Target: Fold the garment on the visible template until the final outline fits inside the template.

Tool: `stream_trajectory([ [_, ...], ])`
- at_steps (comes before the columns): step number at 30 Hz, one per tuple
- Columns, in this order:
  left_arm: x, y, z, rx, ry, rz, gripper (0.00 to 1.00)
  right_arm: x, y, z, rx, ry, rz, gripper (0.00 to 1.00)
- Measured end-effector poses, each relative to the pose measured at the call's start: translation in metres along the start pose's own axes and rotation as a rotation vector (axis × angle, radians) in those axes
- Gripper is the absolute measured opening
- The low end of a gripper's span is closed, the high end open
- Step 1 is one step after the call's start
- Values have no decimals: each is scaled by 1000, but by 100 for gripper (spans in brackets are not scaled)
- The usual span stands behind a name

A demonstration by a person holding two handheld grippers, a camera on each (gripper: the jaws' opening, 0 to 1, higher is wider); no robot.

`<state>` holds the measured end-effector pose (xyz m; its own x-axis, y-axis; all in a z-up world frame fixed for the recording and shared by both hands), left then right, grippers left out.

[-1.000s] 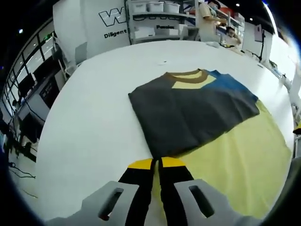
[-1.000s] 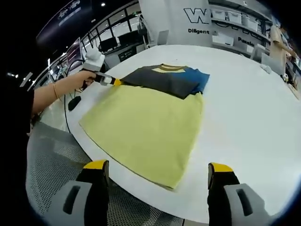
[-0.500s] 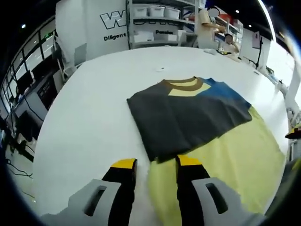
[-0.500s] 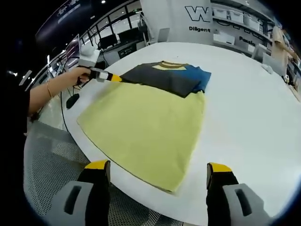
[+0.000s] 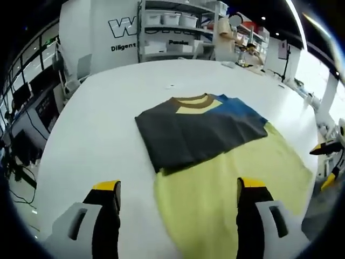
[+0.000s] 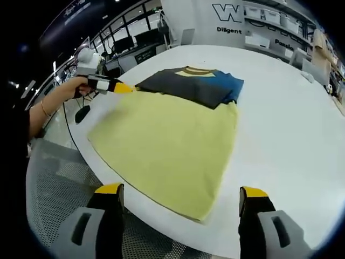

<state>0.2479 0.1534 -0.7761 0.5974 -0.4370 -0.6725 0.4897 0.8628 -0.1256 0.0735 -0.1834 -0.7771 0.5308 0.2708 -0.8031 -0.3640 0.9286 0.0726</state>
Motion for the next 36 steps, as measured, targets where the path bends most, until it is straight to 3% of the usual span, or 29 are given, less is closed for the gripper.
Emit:
stream_trajectory([
  [4, -9, -9, -5, 44, 24, -32, 99, 0, 0, 0, 1, -1, -1, 86],
  [11, -27, -17, -12, 34, 35, -59, 99, 1, -2, -5, 11, 23, -21, 83],
  [21, -52, -24, -44, -15, 97, -77, 97, 3, -2, -11, 12, 55, -39, 74],
  [31, -72, -37, -76, -102, 100, -58, 83, 7, -3, -15, 7, 75, -68, 64],
  [36, -79, -45, -95, -111, 160, -41, 74, 9, -4, -16, 10, 83, -76, 62],
])
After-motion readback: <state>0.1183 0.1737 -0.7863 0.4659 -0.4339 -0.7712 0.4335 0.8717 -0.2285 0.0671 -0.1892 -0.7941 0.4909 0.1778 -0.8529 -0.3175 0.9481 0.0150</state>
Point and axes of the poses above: the point that each gripper's makers call its tool centre point, and the gripper's own axes: x roughly forward along the fingers, y roughly to its left, z roughly out of its top, the point moved 7 cm from there along -x, roughly backward along the fingers, and after that the axes turned 7 degrees about -z, right-handed, at the moved point
